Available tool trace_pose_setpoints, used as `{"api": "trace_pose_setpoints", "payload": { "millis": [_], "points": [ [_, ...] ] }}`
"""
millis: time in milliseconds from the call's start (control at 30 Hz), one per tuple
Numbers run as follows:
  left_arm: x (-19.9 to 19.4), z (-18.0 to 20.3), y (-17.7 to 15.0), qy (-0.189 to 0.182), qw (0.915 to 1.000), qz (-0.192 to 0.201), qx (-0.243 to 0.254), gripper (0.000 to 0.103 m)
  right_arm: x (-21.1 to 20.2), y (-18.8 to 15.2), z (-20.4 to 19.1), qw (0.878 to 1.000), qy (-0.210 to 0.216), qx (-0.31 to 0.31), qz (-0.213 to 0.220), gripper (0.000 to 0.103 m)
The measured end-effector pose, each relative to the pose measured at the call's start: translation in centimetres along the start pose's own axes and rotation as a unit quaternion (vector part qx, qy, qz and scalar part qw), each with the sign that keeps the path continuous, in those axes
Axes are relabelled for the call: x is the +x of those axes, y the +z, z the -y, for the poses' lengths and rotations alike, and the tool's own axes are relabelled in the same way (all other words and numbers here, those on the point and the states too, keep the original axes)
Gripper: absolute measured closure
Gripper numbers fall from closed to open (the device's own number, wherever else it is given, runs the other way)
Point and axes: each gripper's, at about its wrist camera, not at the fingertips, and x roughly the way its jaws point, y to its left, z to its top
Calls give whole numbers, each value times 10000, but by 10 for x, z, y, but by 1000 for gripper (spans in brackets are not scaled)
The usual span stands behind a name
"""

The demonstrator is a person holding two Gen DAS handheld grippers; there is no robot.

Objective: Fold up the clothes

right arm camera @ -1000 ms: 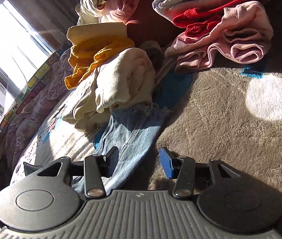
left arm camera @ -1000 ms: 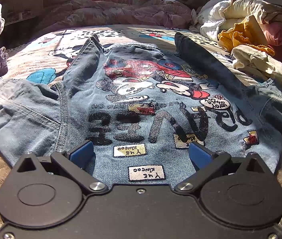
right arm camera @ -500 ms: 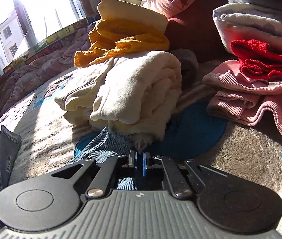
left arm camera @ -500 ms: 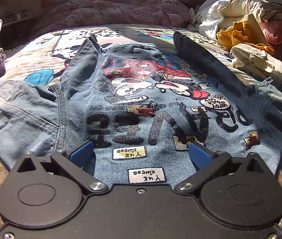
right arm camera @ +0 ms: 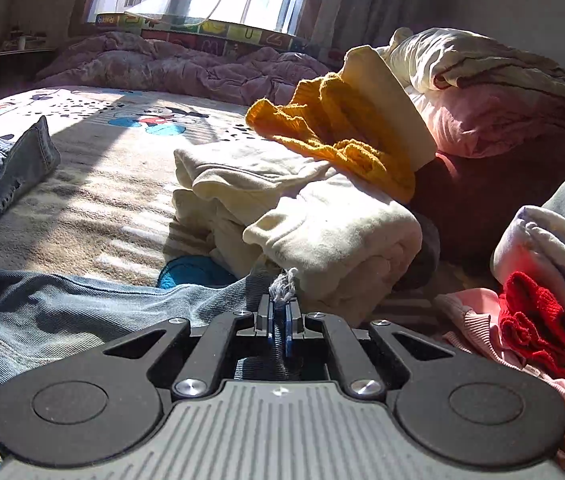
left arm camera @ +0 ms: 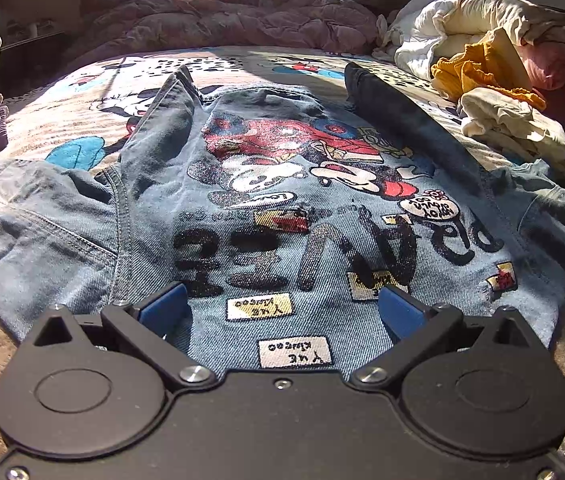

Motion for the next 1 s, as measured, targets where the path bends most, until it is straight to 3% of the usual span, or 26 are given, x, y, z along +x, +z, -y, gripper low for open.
{"api": "trace_pose_setpoints", "payload": {
  "millis": [67,133,167,267,333,433,600,667,700,800,833,867,1000],
  "points": [
    [0,0,0,6,10000,6,7,1,-1,-4,10,9994,-113,329,-14,87],
    [0,1,0,15,10000,13,16,1,-18,3,20,9962,-118,784,354,66],
    [1,1,0,24,10000,16,28,1,-26,6,23,9941,-112,941,524,65],
    [1,1,-1,29,10000,21,35,1,-35,17,13,9962,58,497,716,66],
    [1,1,-1,31,10000,23,37,1,-24,25,-5,9986,187,-138,484,66],
    [1,2,-1,31,10000,23,40,1,-2,29,-22,9980,171,-568,231,63],
    [1,1,-1,21,10000,28,44,0,22,30,-22,9986,335,-412,38,51],
    [2,1,-1,21,10000,29,48,0,25,29,-23,9981,355,-498,-50,60],
    [2,1,-1,18,10000,30,46,1,23,29,-26,9977,310,-598,1,75],
    [2,1,-1,8,10000,31,40,0,18,29,-32,9957,175,-900,153,82],
    [2,1,-1,5,10000,32,37,1,16,29,-35,9947,129,-1001,203,95],
    [1,1,-1,2,10000,32,35,1,14,29,-37,9936,84,-1101,254,100],
    [1,1,-1,-2,10000,36,37,1,3,39,-41,9894,-75,-1229,767,100]
  ]
}}
